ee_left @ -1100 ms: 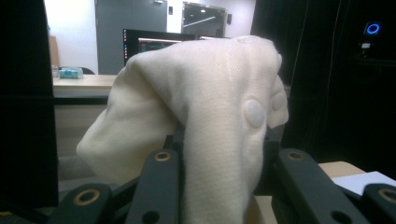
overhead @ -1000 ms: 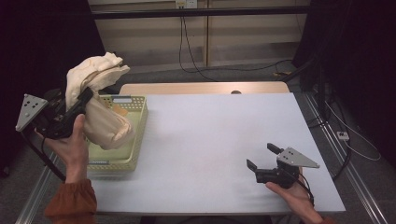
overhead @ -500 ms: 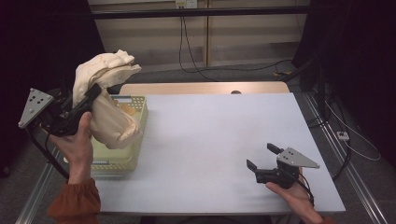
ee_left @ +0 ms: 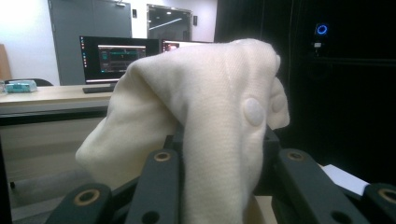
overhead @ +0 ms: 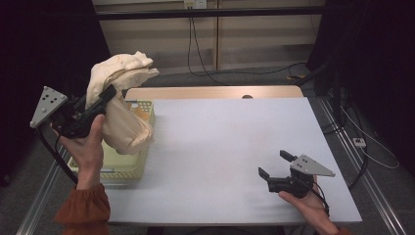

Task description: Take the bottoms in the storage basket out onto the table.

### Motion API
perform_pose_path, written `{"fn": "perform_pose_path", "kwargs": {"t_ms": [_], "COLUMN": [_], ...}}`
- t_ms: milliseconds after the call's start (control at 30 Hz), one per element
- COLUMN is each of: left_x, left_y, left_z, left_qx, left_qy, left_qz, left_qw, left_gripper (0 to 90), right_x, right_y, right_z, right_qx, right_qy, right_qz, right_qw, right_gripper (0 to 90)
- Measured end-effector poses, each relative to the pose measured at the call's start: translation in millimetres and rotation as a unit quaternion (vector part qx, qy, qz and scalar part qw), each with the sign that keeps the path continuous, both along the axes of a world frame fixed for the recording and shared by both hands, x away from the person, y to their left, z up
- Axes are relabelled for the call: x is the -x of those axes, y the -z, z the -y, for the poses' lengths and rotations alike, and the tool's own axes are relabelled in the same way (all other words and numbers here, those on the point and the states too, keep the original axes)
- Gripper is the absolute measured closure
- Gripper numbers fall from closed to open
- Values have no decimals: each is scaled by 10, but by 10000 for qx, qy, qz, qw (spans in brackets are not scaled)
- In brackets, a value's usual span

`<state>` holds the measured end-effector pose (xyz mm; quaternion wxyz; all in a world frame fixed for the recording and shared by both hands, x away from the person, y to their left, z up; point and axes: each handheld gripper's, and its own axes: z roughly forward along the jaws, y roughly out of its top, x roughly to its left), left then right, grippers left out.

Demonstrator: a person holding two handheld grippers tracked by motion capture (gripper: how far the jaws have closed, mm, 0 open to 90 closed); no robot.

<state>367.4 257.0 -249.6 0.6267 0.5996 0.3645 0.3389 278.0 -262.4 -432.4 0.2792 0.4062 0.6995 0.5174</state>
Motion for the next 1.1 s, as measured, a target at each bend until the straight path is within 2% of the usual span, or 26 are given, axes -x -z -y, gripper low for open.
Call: {"fn": "perform_pose_path", "kwargs": {"t_ms": [333, 533, 700, 1100], "left_x": [-22, -39, -57, -109], "left_y": [-18, -35, -34, -47], "left_z": [85, 136, 187, 363], "left_qx": [-101, -53, -119, -129], "left_qy": [119, 123, 198, 385], "left_qz": [30, -35, -84, -164], "left_qw": [9999, 9999, 9997, 9990], "left_gripper": [707, 706, 707, 707], "right_x": [0, 1, 1, 3], "right_y": [-1, -1, -1, -2], "right_z": [-2, 0, -3, -5], "right_qx": [-6, -16, -13, -12], "right_qy": [-6, -17, -13, -31], "right_qz": [5, 4, 13, 25], "right_qw": [10000, 10000, 10000, 10000], "right_gripper": [38, 38, 37, 36]}}
